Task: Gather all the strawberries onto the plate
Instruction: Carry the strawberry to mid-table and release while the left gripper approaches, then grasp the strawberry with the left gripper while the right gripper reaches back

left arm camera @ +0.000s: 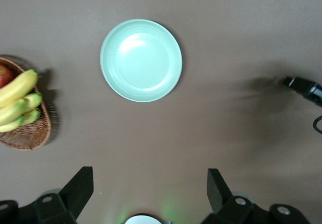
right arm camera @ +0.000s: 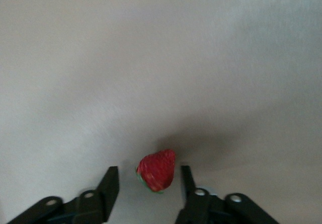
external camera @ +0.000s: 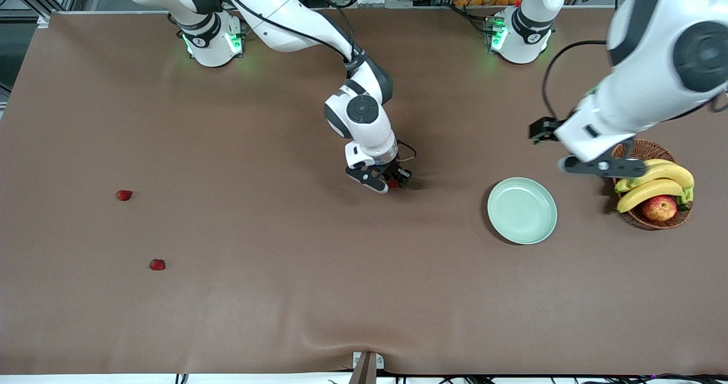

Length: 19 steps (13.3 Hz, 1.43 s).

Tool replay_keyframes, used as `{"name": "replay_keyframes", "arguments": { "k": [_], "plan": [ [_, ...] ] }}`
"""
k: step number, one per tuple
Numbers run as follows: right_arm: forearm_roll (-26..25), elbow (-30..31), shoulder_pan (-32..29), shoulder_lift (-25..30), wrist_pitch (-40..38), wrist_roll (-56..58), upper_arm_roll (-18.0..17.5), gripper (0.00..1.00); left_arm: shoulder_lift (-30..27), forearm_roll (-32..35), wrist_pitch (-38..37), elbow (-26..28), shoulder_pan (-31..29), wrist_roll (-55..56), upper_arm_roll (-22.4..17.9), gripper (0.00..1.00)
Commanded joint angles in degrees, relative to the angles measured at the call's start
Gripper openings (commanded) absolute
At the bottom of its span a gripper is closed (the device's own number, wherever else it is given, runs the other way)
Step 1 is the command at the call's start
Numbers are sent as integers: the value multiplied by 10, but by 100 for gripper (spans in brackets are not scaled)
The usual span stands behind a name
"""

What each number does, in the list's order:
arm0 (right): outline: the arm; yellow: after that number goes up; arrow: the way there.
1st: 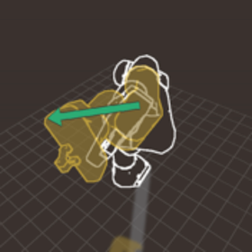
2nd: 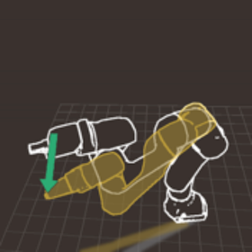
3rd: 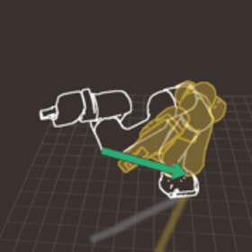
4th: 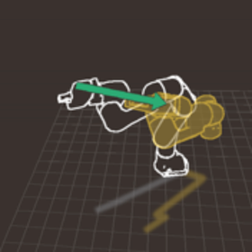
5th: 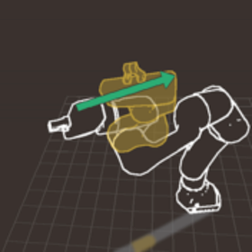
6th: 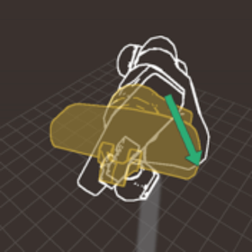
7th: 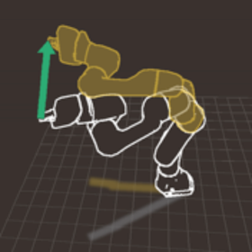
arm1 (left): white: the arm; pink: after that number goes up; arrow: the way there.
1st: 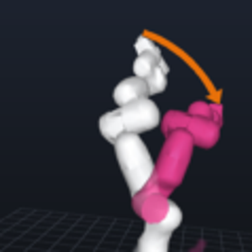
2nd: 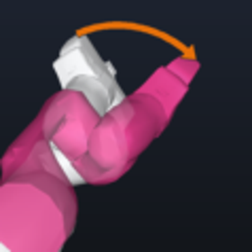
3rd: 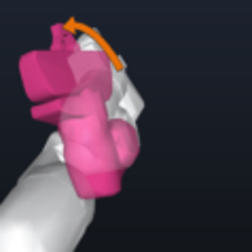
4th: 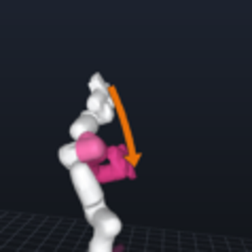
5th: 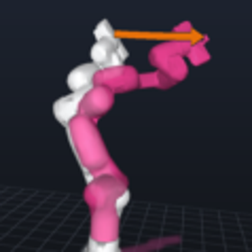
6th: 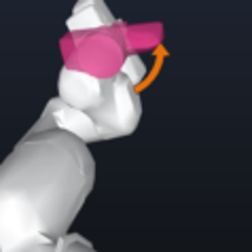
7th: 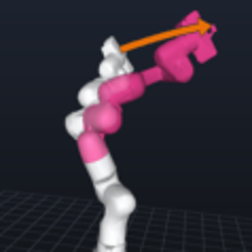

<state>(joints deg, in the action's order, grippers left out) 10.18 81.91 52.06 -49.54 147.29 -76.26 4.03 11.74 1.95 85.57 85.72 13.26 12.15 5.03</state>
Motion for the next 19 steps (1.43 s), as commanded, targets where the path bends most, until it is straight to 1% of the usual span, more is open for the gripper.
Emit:
{"name": "replay_keyframes", "arguments": {
  "k": [1,2,4,8,10,12,13,15,16,17,19],
  "plan": [
    [-11,-7,-1,23,-13,1,19,100,28,-12,36,8,43,35,-5,100],
    [-12,-6,-6,43,-24,8,27,100,39,-12,52,8,59,53,-5,100],
    [-11,-7,-33,72,-83,63,40,100,62,-12,78,8,89,115,-4,100],
    [-13,1,-116,130,-210,200,42,100,119,-12,149,7,136,272,-4,100],
    [-13,4,-173,151,-286,311,43,100,158,-12,201,3,163,386,-4,100],
    [-15,14,-227,167,-312,392,44,100,197,-23,254,1,184,468,-4,100],
    [-15,17,-252,173,-316,430,48,100,215,-30,286,2,196,526,-4,100],
    [-21,17,-309,172,-328,547,54,100,247,-26,347,3,216,663,-5,100],
    [-22,14,-342,169,-327,610,54,100,263,-25,372,3,225,707,-5,100],
    [-21,11,-372,168,-327,670,54,100,280,-18,397,3,236,741,-5,100],
    [-29,10,-405,154,-307,786,54,100,298,3,420,7,241,771,-5,100]
  ]
}}
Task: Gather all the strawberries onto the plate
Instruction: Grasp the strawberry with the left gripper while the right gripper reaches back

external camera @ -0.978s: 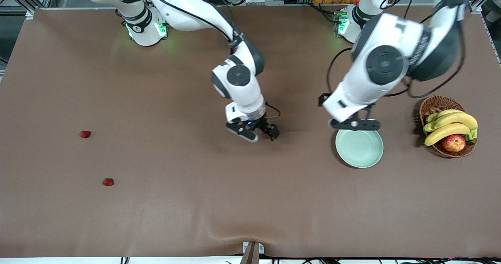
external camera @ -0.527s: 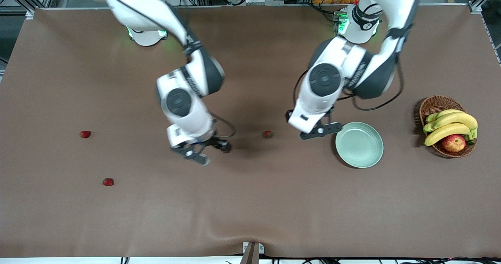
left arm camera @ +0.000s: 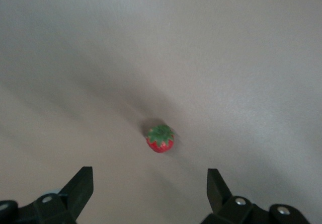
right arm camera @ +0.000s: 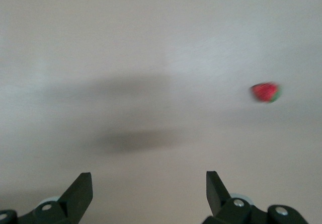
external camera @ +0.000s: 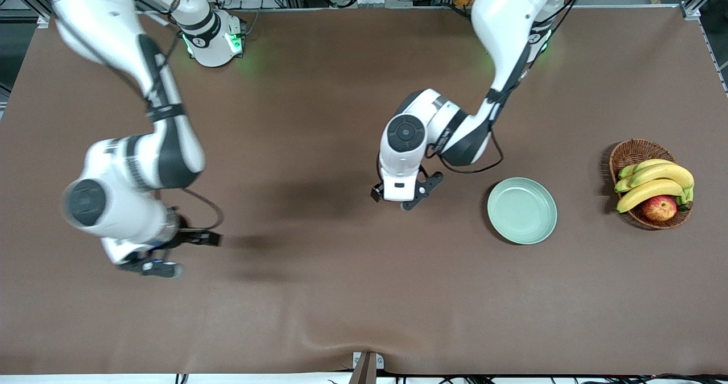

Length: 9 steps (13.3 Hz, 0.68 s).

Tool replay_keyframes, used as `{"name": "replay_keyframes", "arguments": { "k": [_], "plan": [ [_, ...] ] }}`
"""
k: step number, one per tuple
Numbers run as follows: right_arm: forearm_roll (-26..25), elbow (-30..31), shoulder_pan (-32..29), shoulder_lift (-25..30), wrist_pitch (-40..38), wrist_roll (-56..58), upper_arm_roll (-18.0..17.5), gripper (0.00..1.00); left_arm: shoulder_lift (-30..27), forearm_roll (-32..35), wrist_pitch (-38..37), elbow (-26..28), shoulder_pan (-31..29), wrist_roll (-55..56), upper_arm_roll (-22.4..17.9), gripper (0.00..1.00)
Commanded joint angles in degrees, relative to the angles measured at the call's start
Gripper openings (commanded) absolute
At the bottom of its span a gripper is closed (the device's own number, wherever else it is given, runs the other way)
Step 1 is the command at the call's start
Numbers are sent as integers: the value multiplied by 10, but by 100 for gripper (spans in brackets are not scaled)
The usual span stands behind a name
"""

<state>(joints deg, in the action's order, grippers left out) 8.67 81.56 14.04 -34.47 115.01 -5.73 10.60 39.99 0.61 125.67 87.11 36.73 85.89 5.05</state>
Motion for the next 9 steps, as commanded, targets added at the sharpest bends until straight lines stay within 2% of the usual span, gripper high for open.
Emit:
{"name": "replay_keyframes", "arguments": {
  "k": [1,3,7,9],
  "plan": [
    [-24,12,-44,-8,45,126,-12,100,24,19,26,-5,10,39,-6,100],
    [-42,13,-66,-36,101,218,-12,100,39,20,32,-5,17,41,-7,100],
    [-40,11,-113,-77,183,408,-13,100,58,33,48,-5,16,39,-9,94],
    [-40,12,-125,-94,228,511,-13,100,66,55,48,-7,14,39,-8,81]
  ]
}}
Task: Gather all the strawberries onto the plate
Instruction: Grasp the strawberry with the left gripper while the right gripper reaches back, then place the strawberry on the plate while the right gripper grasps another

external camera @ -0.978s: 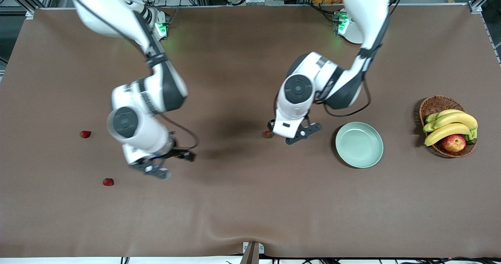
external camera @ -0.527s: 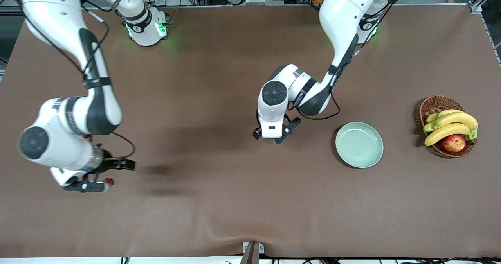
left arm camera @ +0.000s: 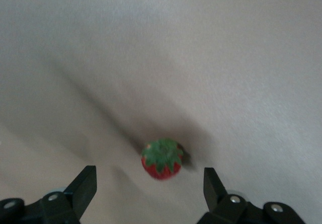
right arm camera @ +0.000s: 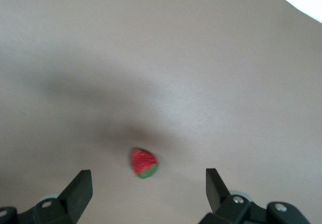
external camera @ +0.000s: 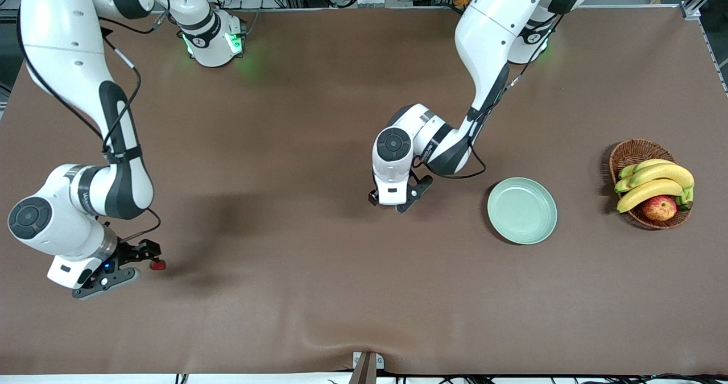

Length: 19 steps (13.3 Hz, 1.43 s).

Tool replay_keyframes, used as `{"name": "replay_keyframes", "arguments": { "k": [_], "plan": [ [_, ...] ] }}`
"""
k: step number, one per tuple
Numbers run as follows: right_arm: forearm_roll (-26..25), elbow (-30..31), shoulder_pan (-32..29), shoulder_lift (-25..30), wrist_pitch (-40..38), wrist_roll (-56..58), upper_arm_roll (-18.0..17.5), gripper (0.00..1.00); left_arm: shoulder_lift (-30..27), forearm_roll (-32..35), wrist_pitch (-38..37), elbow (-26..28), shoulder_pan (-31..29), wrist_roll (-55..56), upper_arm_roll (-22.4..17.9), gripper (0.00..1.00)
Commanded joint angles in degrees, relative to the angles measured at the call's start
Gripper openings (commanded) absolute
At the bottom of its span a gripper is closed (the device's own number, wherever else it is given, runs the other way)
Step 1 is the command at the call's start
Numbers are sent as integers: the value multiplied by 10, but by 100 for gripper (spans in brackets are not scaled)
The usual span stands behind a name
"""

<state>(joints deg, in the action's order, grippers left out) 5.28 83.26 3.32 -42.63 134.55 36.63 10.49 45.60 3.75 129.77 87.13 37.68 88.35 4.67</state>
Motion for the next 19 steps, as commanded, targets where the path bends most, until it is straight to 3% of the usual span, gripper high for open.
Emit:
{"name": "replay_keyframes", "arguments": {
  "k": [1,3,4,6,9,14,16,19],
  "plan": [
    [-5,-6,-23,-21,46,133,-12,100,12,24,10,-8,3,14,-5,73],
    [0,-4,-25,-30,66,197,-13,100,19,23,22,-10,2,14,-5,59],
    [-2,-4,-21,-31,66,230,-13,100,19,23,23,-10,1,14,-5,48],
    [-1,-4,-16,-39,67,285,-14,100,12,24,22,-8,0,10,-5,0],
    [5,3,-18,-44,69,283,-24,100,-44,16,-1,-2,-57,7,10,0],
    [20,27,-17,-44,68,284,-29,100,-145,13,-146,31,-243,-120,142,0],
    [21,33,-19,-45,69,284,-32,100,-173,17,-186,66,-289,-216,143,0],
    [32,33,-22,-51,70,286,-33,100,-188,54,-188,119,-371,-345,142,0]
  ]
}}
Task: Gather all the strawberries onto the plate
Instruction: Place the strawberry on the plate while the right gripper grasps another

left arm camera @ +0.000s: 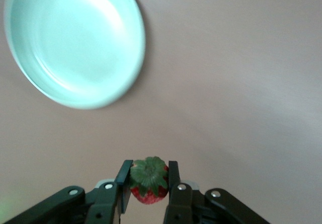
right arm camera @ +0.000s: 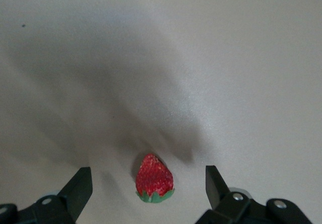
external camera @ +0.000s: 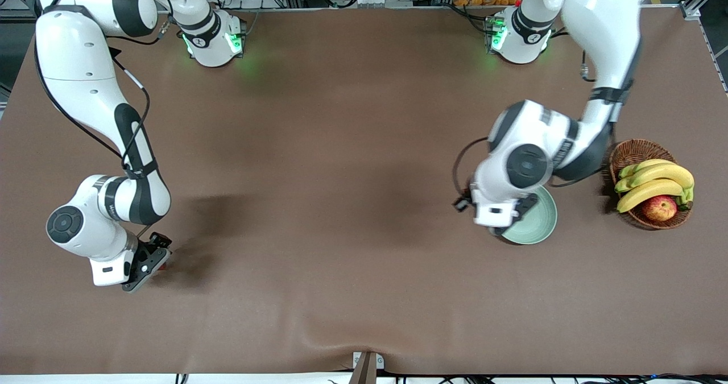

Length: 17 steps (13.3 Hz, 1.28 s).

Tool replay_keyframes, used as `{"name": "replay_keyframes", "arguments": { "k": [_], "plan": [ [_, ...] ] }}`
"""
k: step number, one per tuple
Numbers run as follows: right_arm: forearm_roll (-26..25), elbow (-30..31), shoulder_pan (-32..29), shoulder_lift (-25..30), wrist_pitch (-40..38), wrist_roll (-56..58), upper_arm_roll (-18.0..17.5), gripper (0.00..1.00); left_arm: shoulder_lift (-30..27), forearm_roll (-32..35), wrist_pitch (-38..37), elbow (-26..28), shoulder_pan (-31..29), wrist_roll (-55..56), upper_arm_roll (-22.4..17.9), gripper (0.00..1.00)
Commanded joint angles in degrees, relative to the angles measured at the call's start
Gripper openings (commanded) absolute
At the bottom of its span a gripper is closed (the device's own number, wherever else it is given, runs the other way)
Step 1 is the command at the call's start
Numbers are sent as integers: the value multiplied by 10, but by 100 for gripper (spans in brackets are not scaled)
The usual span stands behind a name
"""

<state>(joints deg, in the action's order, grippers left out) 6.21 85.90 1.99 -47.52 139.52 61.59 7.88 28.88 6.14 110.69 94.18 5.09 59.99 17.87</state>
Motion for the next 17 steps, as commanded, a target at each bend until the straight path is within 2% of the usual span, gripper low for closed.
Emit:
{"name": "replay_keyframes", "arguments": {
  "k": [1,4,7,11,12,14,15,16,17],
  "plan": [
    [33,7,-8,-3,20,37,-7,100,-19,57,11,64,-65,-85,11,0],
    [41,7,-8,-5,21,37,-7,100,-14,85,30,82,-97,-96,11,0],
    [41,6,-9,-8,21,38,-6,100,-3,86,93,109,-127,-131,11,0],
    [42,5,-14,-11,22,39,-6,100,35,92,168,117,-134,-135,9,0],
    [41,4,-14,-11,22,39,-6,86,38,98,175,116,-134,-135,10,16],
    [41,4,-14,-12,21,40,-6,43,41,106,175,113,-134,-141,10,72],
    [41,4,-14,-12,21,40,-6,29,36,106,175,112,-134,-143,10,100],
    [38,3,-13,-12,20,41,-6,19,28,106,171,111,-133,-143,11,100],
    [37,2,-12,-12,20,41,-6,13,12,106,168,111,-132,-142,12,100]
  ]
}}
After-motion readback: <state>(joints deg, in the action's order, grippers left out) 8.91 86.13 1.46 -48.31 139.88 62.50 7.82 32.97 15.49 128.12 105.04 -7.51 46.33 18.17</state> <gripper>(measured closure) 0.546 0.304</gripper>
